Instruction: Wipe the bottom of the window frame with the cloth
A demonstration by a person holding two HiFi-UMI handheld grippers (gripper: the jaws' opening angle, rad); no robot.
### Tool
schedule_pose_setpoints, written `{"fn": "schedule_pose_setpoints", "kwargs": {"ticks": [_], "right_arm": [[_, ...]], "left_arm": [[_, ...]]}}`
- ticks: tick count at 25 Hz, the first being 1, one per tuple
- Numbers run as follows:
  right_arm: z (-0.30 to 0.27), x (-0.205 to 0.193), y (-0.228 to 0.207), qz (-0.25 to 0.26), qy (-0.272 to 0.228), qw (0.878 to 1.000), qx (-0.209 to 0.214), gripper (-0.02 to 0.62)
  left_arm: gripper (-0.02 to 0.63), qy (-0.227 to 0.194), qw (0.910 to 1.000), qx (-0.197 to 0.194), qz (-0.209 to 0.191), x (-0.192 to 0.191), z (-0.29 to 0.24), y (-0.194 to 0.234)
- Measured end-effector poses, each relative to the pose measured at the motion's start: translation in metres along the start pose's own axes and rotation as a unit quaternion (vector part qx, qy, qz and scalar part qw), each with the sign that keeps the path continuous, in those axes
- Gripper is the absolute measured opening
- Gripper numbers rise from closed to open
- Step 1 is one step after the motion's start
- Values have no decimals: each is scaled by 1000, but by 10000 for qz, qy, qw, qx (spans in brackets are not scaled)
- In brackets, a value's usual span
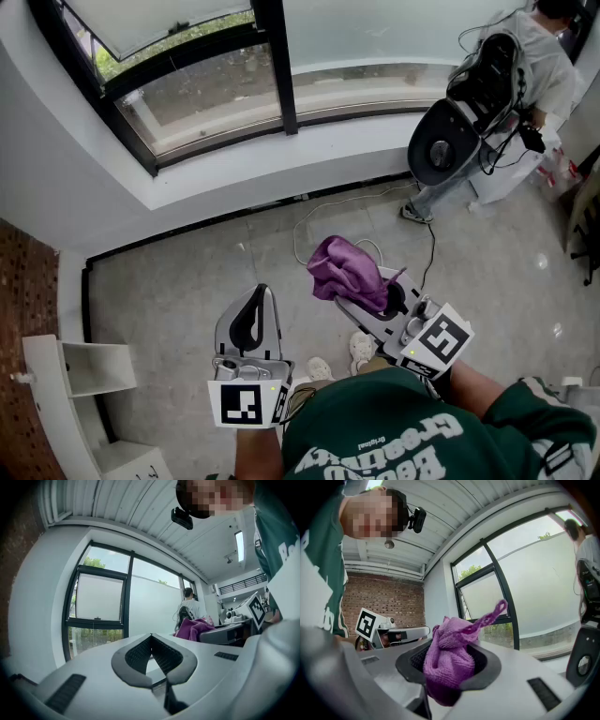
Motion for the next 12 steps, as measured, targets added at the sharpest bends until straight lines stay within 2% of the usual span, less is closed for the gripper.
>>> {"fn": "schedule_pose_setpoints", "kwargs": {"ticks": [12], "right_arm": [[16,10,-3,-30,46,10000,20,147]], "left_arm": [[3,83,9999,128,41,9,2,-12]]}}
Point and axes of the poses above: the fingertips, and each gripper's own axes: z backward along the fingers, y to its left, x out of its top, the point moved 9 cm from there along z, backward along the fingers, and after that the axes turned 3 degrees about -z, right-handed, at the moved point
